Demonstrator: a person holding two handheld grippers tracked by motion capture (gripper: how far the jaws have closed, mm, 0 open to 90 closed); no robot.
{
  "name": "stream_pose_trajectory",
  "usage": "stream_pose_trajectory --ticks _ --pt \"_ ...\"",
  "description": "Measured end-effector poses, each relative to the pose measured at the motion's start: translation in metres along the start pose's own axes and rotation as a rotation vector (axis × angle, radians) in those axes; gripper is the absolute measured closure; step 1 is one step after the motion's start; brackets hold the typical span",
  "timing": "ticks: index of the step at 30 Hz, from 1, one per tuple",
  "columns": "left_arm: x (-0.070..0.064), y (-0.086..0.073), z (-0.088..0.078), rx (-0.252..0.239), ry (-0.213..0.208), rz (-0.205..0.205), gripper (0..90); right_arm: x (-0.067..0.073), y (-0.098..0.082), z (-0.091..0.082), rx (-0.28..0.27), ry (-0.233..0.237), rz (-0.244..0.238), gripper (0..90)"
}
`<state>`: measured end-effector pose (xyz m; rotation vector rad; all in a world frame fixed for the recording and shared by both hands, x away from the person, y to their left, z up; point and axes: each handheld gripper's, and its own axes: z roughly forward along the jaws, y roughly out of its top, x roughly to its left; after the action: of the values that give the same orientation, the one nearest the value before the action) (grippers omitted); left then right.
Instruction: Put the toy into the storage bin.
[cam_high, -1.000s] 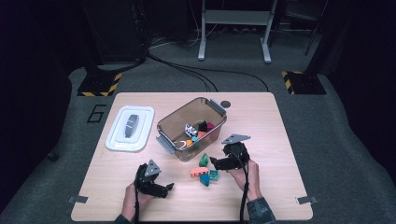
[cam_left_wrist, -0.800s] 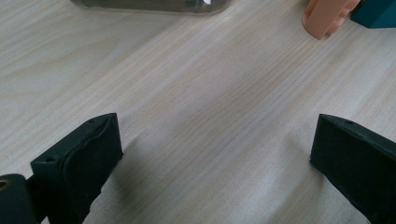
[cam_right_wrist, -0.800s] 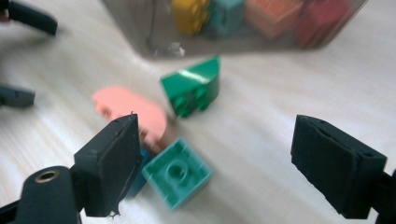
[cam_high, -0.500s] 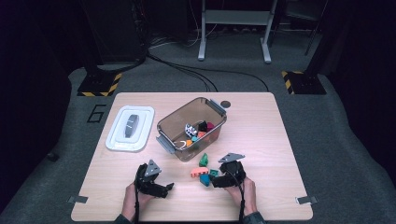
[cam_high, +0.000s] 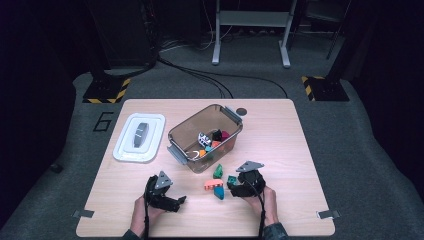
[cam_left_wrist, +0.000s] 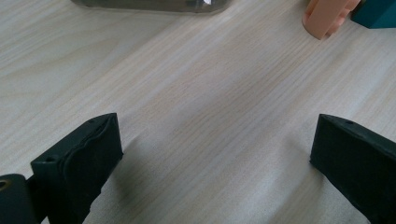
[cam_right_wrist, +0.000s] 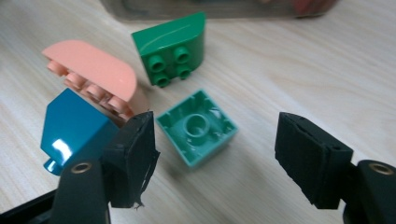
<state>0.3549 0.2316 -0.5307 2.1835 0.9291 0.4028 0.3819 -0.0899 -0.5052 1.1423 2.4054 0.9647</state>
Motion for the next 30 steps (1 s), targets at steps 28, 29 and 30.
stream_pose_trajectory --ticks 28,29,30 --pt "-0.0002 -0.0001 0.0 0.0 -0.001 -0.001 2.0 0.0022 -0.0065 0.0018 0.014 -0.083 0.048 52.2" --pt "-0.0002 -0.0001 0.0 0.0 -0.001 -0.001 2.0 0.0022 -0.0065 0.0018 0.014 -0.083 0.048 52.2" --pt "0.0 -0.0001 0.0001 -0.001 0.001 0.002 2.0 0.0037 -0.0065 0.0008 0.001 -0.078 0.03 53.9"
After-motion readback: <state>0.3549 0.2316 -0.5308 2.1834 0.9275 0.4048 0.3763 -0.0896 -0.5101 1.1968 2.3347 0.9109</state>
